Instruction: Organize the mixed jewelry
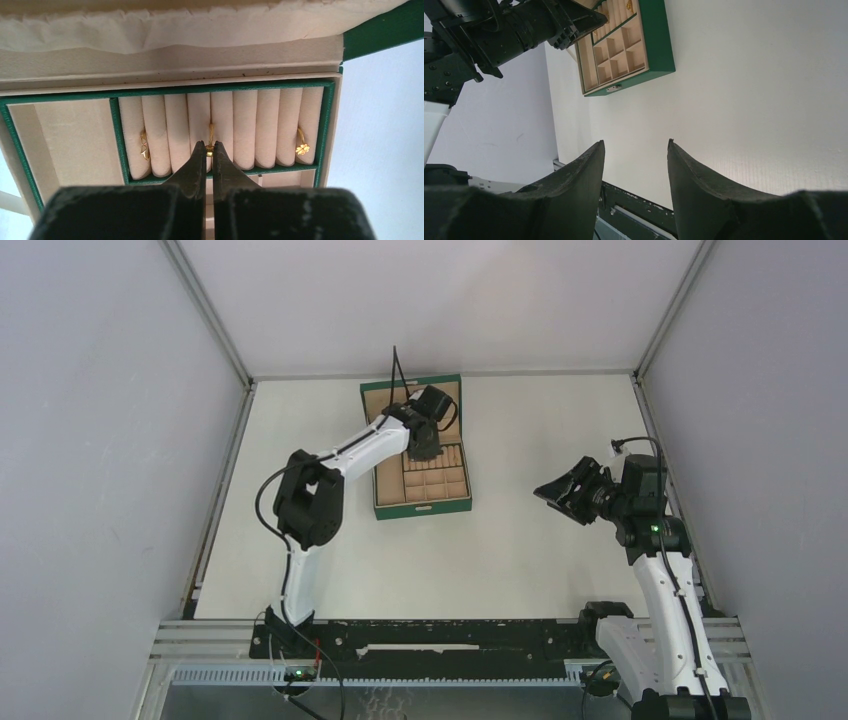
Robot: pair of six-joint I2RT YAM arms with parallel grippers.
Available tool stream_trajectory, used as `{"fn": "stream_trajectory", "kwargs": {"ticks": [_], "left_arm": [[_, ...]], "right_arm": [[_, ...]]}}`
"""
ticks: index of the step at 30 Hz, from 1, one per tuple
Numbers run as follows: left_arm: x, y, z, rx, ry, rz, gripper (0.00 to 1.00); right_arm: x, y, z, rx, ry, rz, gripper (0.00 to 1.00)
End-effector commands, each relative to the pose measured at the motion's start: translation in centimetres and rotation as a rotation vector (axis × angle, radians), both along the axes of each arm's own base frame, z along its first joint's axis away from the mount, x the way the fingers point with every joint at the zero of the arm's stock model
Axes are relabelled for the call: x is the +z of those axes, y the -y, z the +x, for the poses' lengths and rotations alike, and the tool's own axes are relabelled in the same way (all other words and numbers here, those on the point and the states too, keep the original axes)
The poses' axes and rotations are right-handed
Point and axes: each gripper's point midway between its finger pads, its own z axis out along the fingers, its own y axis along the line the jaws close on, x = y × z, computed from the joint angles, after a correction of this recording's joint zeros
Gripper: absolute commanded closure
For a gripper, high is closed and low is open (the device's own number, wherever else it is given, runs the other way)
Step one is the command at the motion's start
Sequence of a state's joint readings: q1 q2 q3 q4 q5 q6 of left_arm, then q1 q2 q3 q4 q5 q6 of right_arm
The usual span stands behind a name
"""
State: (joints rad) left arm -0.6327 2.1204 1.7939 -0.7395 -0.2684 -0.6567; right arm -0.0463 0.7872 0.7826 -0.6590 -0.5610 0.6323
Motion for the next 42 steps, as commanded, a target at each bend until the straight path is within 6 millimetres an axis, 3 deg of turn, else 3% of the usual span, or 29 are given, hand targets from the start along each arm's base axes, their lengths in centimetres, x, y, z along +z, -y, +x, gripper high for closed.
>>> {"fn": "stream_trajectory", "kwargs": {"ticks": [1,14,17,25,31,36,42], "left_arm": [[-0.4,0.4,0.6,0.028,0.019,-0.008,1.00],[-2.4,0.9,0.1,0.032,-0.027,0.022,1.00],[-2.6,0.7,-0.2,0.030,-0.037,0.029,0.86],[0.5,1.1,-0.2,0.000,0.004,-0.009,0.68],[3.6,1.0,-0.4,-0.018,0.061,-0.028,0.62],[4.8,1.0,-0.6,-0.025,0.086,-0.041,0.65],[3.6,1.0,-0.3,-0.036,0.078,-0.016,0.83]], "right_arm": [[1.4,0.2,0.3,0.005,0.055,-0.013,0.43],[1.4,0.1,0.1,0.009,0.052,-0.011,0.43],[1.4,0.2,0.0,0.007,0.051,-0.011,0.43],[1.6,0.1,0.0,0.006,0.053,-0.004,0.43],[1.7,0.1,-0.1,0.004,0.056,-0.003,0.43],[1.7,0.1,-0.2,0.002,0.057,-0.003,0.43],[1.6,0.0,-0.5,-0.001,0.054,0.010,0.43]]}}
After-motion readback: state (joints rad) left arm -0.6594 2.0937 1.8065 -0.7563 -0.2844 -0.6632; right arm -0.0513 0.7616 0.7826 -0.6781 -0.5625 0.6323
